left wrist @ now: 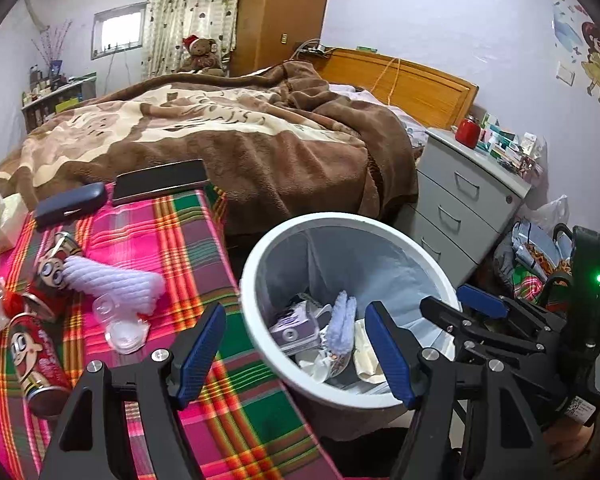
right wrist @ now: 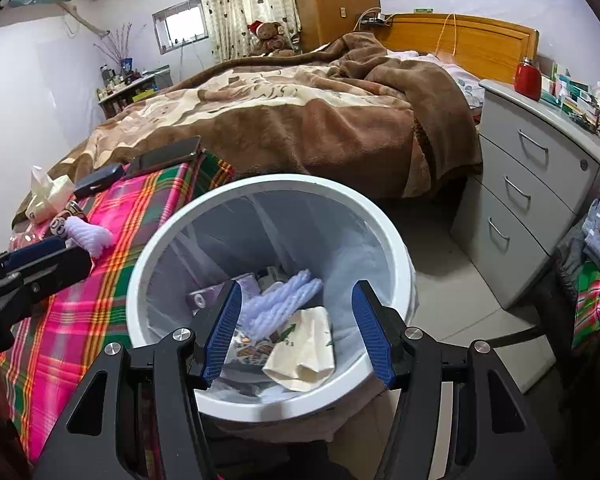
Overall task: Collect trash
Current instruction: 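Move both tools back over the cloth toward the cartoon cans and cup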
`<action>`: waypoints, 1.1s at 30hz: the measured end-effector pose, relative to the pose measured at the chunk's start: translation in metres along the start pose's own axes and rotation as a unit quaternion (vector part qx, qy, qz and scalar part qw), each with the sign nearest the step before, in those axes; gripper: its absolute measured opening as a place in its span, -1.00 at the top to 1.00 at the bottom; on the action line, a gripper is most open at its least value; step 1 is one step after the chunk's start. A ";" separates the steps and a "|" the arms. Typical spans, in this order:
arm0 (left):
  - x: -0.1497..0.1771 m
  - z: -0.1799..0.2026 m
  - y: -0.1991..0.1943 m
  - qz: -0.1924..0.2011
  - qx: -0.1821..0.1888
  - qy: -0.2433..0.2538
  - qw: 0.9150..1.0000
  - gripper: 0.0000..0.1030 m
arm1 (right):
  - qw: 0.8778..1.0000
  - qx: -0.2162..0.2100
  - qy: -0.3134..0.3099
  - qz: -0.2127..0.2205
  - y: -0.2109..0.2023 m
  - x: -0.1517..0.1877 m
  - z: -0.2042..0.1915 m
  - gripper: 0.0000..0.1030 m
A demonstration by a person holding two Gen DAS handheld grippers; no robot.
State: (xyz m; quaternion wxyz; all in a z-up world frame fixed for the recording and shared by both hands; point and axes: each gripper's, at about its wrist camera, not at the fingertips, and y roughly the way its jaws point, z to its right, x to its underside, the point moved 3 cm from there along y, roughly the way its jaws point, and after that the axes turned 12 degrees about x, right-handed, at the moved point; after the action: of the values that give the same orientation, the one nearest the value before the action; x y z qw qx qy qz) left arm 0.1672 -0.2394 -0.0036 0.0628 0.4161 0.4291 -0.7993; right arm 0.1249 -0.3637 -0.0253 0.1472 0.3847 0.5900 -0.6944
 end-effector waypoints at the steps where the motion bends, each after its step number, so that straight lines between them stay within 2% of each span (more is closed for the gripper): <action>1: 0.001 -0.001 -0.002 0.001 -0.001 -0.002 1.000 -0.39 | 1.000 -0.003 -0.001 0.002 -0.002 0.000 -0.002 -0.15; 20: 0.027 -0.054 -0.068 0.034 -0.065 -0.028 0.997 -0.39 | 0.998 -0.050 -0.037 0.021 -0.017 0.003 -0.063 -0.15; 33: 0.042 -0.122 -0.113 0.057 -0.142 -0.082 0.985 -0.39 | 0.994 -0.080 -0.067 0.022 -0.017 0.003 -0.107 -0.15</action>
State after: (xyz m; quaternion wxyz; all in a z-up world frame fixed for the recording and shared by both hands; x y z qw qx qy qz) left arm 0.1631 -0.0680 0.0032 0.2016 0.3600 0.5067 -0.7570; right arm 0.1498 -0.2587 -0.0162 0.2322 0.3377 0.6239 -0.6654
